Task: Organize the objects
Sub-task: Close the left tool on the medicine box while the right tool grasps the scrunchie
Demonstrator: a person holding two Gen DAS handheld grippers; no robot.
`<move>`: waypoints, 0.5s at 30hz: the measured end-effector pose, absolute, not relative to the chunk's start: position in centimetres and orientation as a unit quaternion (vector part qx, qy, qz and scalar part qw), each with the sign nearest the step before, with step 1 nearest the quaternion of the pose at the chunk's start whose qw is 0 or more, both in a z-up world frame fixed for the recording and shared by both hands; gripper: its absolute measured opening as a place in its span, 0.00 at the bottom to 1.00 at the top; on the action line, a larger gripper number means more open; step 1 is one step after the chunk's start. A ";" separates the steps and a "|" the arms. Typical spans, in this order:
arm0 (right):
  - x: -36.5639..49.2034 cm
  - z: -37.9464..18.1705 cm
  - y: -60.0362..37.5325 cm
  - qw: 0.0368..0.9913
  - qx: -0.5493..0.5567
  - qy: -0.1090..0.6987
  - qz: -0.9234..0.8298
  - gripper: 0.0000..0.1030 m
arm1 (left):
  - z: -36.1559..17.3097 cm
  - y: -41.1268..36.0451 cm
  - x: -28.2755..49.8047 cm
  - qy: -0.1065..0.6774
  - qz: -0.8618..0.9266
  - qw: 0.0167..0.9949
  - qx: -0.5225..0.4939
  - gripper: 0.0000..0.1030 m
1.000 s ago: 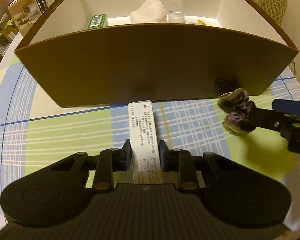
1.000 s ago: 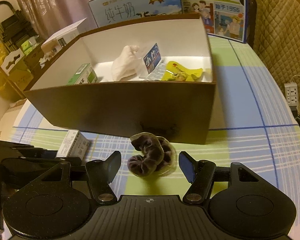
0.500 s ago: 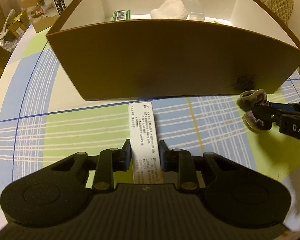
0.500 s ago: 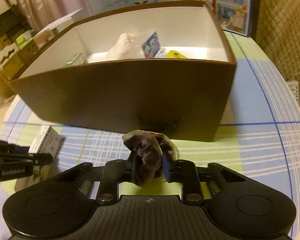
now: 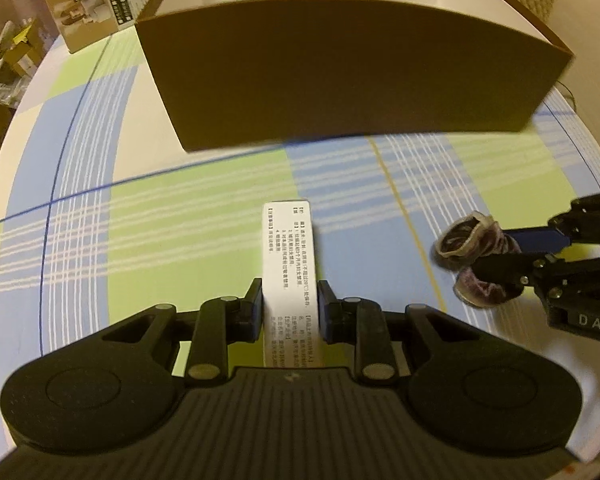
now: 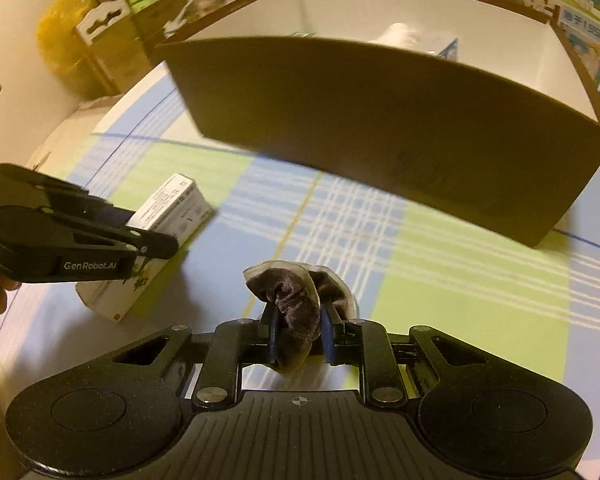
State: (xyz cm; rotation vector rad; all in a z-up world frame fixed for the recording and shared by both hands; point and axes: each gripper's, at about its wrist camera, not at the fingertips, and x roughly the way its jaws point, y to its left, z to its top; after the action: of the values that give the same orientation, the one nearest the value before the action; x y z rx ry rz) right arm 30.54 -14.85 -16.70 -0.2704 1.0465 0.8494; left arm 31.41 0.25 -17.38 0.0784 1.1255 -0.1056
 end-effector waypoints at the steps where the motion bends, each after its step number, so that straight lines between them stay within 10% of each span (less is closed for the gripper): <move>1: 30.2 -16.7 -14.8 0.772 -0.126 0.483 0.393 0.18 | -17.4 0.2 31.1 0.536 -0.054 0.842 0.037 0.22; 15: 28.8 -16.7 -14.7 0.790 -0.126 0.470 0.373 0.53 | -17.2 -0.1 30.3 0.540 -0.059 0.839 0.034 0.26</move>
State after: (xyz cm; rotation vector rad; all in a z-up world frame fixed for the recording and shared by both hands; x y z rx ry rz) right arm 28.83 -14.67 -16.68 -0.2706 1.0121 0.8036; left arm 30.34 -0.09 -17.19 0.0713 1.1413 -0.1258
